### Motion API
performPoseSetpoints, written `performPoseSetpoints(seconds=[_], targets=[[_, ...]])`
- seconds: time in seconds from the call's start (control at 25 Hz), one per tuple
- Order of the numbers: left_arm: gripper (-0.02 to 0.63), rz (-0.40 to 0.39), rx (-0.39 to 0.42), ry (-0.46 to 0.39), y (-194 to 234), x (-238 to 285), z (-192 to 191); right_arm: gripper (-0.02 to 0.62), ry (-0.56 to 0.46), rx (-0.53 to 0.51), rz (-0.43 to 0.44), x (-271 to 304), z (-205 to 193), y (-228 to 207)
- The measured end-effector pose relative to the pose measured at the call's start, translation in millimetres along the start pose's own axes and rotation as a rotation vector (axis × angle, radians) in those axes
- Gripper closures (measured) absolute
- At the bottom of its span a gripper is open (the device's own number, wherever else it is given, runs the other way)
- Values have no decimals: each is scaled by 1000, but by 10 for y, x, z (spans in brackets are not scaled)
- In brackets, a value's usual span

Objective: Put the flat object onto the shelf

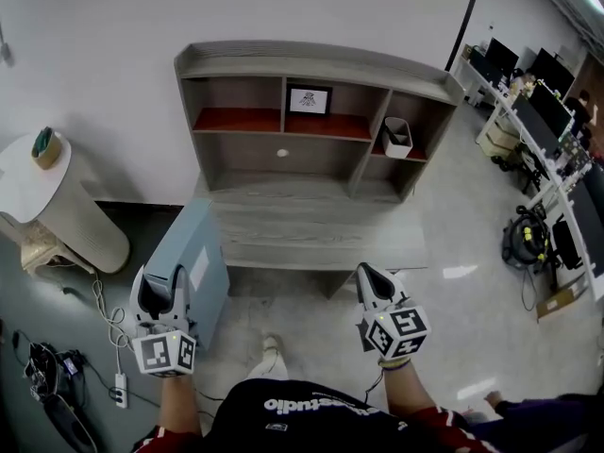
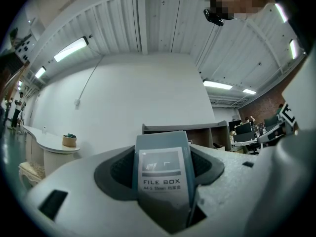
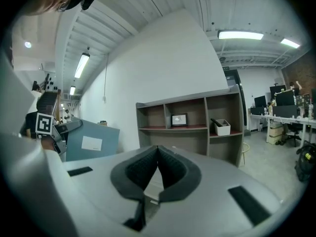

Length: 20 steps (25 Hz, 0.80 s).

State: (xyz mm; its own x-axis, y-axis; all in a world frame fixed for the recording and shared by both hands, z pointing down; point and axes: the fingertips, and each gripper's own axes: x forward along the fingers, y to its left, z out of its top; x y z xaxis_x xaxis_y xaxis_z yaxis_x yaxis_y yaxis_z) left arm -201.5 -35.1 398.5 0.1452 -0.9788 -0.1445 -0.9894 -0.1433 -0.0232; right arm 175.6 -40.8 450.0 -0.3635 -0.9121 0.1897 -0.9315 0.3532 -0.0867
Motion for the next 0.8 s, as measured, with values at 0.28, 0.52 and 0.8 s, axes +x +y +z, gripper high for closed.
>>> performPoseSetpoints(seconds=[0.28, 0.52, 0.8], targets=[[325, 15, 1, -13, 200, 592, -17, 594, -14, -25, 20, 656, 297, -55], [325, 13, -23, -11, 343, 1009, -97, 594, -1, -39, 34, 1048, 388, -19], [325, -18, -51, -17, 464, 1409, -197, 594, 1, -59, 7, 1383, 519, -34]])
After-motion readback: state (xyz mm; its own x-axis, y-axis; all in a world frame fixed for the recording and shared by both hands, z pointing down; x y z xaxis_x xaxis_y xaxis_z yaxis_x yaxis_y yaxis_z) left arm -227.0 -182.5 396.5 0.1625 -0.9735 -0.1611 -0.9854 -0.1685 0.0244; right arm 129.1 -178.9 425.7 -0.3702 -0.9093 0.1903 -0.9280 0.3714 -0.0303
